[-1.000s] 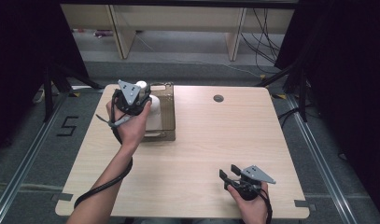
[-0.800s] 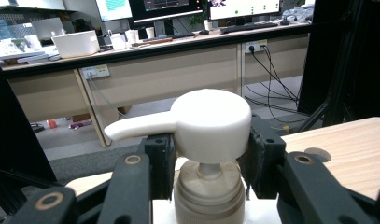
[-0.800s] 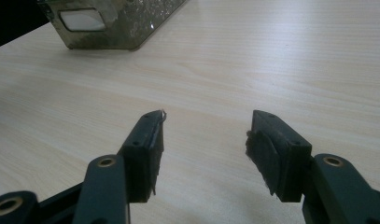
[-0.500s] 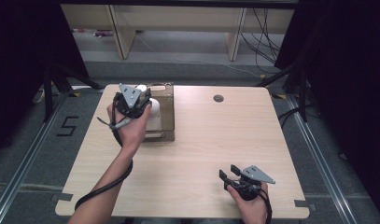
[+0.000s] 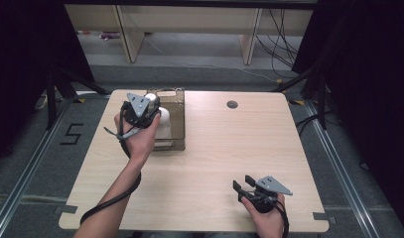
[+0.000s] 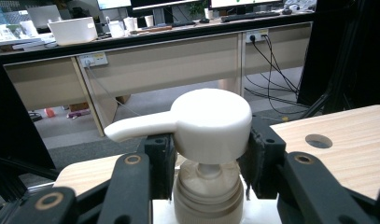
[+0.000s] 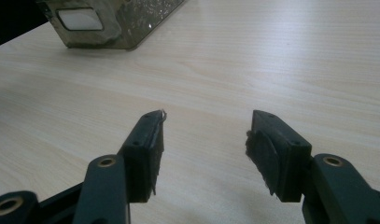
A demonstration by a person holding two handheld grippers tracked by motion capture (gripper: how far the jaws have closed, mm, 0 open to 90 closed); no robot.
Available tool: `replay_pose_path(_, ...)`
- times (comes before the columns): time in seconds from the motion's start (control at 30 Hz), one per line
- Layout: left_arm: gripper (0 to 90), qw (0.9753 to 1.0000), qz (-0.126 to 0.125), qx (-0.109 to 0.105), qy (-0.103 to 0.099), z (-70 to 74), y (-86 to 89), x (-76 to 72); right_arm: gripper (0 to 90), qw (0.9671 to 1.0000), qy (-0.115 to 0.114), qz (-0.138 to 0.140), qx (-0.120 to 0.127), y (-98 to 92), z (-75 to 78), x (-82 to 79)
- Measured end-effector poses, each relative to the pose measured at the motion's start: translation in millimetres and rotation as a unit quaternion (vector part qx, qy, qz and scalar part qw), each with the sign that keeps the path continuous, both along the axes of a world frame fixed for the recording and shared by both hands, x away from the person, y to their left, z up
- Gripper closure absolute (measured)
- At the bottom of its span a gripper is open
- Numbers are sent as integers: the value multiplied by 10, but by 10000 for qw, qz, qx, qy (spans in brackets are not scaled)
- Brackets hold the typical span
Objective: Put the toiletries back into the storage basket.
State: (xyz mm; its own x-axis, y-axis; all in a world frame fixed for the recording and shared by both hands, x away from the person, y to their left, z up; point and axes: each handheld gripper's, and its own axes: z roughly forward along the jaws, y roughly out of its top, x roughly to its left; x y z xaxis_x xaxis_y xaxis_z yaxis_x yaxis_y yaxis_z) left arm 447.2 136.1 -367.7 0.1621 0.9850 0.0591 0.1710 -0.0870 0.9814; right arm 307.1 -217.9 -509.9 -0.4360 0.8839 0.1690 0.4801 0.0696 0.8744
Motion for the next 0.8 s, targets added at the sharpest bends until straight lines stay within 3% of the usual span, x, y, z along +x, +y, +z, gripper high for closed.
replay_pose_path(0.17,590,10000,4,-28,-20,-7,7,0,457,10000,37,-1,-61,-5,6,-3)
replay_pose_path(0.43,589,10000,50,-34,-53,-24,30,-21,457,10000,-14,20,20,3,-5,2)
replay_pose_path(0.53,588,9999,61,-52,-68,-29,37,-22,457,9999,88,44,73,15,1,-7)
replay_pose_path(0.8,581,9999,41,-48,-82,-42,75,-18,457,9999,89,39,71,17,2,-8)
